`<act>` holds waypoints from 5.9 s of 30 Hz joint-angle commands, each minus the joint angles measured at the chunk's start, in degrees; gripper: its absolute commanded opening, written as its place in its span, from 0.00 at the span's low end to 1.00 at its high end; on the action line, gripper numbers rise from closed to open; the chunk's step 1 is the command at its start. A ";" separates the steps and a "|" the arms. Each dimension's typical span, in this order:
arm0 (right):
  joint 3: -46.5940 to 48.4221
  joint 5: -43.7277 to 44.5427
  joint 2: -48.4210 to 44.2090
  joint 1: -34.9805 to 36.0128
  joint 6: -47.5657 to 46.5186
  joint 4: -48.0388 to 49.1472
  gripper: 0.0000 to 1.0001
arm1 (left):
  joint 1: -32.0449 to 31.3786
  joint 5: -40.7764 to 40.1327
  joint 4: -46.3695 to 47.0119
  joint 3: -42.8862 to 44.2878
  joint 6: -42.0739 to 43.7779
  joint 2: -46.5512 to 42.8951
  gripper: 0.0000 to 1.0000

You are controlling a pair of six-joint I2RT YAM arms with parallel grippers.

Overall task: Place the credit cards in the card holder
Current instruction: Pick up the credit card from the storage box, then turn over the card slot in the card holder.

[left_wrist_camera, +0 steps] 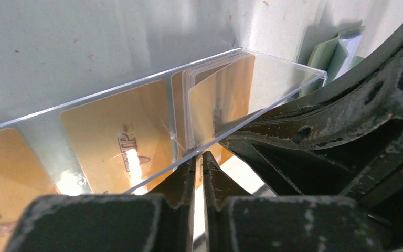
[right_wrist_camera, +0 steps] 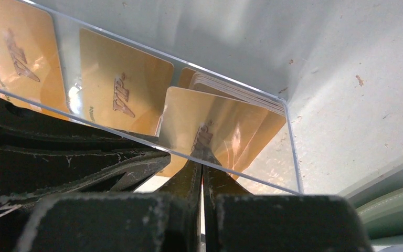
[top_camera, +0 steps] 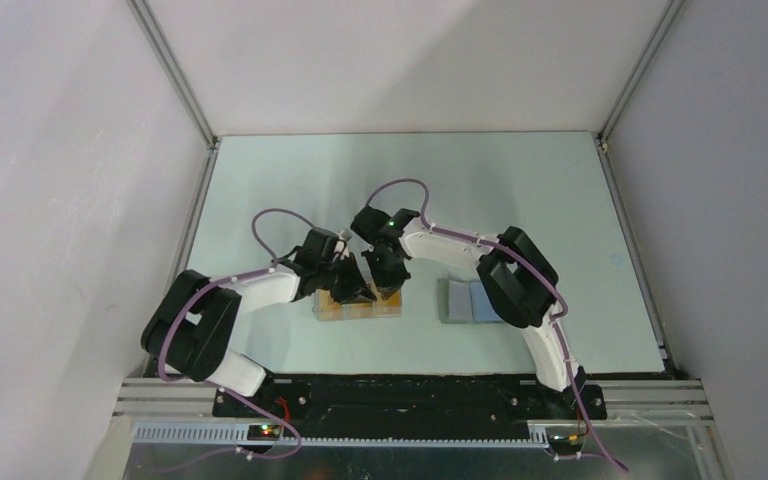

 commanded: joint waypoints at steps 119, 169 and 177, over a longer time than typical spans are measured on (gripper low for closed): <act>-39.60 -46.85 -48.38 -28.25 12.30 39.32 0.00 | -6.56 -0.23 16.16 -0.83 -11.80 -29.77 0.64; -61.04 -20.69 -49.07 -45.65 -4.12 34.15 0.00 | -24.54 -15.21 -9.44 29.83 -8.16 27.57 0.07; -60.92 -24.04 -45.24 -44.74 -4.11 36.53 0.00 | -24.46 -14.42 -9.43 30.17 -7.91 28.12 0.07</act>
